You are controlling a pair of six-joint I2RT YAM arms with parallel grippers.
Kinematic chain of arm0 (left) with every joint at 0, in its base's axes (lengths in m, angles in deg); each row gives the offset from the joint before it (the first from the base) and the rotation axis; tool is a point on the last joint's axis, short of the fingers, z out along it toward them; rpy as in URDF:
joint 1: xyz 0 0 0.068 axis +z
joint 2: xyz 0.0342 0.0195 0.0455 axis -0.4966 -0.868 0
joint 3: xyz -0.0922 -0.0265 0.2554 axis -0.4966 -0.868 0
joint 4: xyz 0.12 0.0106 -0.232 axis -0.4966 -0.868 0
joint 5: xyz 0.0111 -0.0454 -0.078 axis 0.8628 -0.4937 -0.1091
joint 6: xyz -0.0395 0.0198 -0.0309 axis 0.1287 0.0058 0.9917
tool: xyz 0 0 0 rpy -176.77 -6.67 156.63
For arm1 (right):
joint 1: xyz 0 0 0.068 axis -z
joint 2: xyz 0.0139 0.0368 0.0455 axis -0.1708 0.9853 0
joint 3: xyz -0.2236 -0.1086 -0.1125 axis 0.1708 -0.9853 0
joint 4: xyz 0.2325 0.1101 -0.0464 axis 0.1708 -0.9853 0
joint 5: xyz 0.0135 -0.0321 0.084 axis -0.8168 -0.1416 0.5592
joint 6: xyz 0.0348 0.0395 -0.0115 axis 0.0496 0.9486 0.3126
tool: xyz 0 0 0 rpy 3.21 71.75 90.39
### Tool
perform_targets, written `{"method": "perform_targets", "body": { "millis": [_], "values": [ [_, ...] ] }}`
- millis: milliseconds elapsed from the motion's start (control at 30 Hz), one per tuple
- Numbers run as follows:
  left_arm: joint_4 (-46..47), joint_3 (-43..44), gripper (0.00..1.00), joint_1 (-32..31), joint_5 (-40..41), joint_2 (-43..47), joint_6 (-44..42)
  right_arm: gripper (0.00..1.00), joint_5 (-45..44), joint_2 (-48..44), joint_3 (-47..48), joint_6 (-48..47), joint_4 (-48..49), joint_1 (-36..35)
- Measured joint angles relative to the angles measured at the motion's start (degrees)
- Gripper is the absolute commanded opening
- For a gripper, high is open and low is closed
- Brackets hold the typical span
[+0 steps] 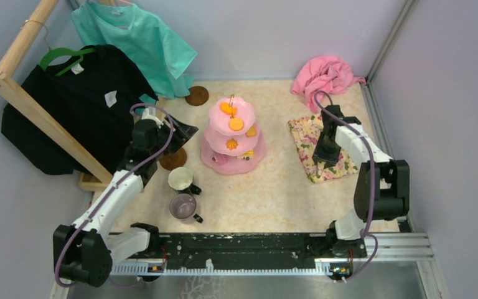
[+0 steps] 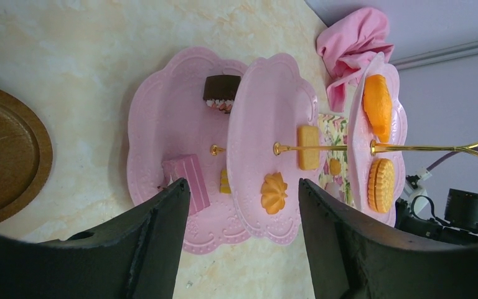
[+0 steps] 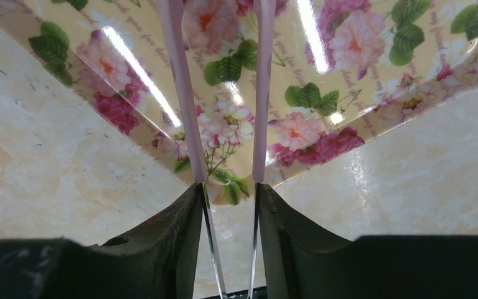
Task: Serve the afternoon tea
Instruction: Pick up the desert from the tray.
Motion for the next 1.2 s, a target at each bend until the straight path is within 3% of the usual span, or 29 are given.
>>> {"method": "perform_targets", "body": {
  "millis": [500, 1200],
  "values": [
    [0.11, -0.04, 0.69, 2.05, 0.31, 0.02, 0.33, 0.37, -0.70, 13.44, 11.78, -1.64, 0.46, 0.98],
    [0.83, -0.28, 0.69, 3.50, 0.26, -0.02, 0.79, 0.39, -1.99, 21.33, 19.45, -2.19, -0.17, 2.84]
  ]
}}
